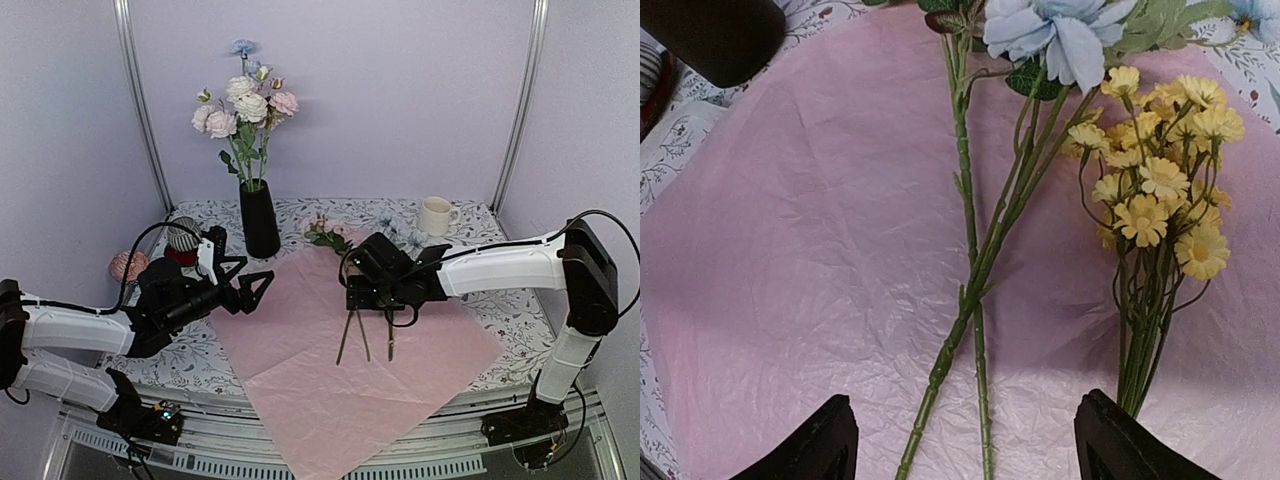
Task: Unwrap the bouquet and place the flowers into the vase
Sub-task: Pick up the fake flower from the flattened wrapping paper.
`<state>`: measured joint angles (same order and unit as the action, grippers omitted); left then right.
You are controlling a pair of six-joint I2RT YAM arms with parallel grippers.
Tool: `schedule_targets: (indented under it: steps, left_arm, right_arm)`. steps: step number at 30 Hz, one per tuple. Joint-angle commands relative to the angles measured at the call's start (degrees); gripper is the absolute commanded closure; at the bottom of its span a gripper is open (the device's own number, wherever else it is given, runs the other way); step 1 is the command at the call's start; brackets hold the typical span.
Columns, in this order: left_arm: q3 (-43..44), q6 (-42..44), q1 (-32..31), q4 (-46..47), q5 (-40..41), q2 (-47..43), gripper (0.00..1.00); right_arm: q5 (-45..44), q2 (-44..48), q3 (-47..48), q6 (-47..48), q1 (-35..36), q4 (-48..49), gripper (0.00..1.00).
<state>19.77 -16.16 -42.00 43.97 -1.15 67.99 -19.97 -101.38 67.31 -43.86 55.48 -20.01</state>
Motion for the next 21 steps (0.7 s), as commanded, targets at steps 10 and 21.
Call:
schedule_targets:
  steps: [10,21]
  left_arm:
    - [1.42,0.20,-0.77,0.68,-1.46,0.55,0.06]
    - [1.81,0.25,-0.80,-0.26,-1.58,0.15,0.06]
  right_arm:
    - [2.89,-8.43,11.80,-6.86,0.26,-10.76,0.43]
    - [-0.08,-16.08,18.74,-9.14,-2.27,-14.52,0.56]
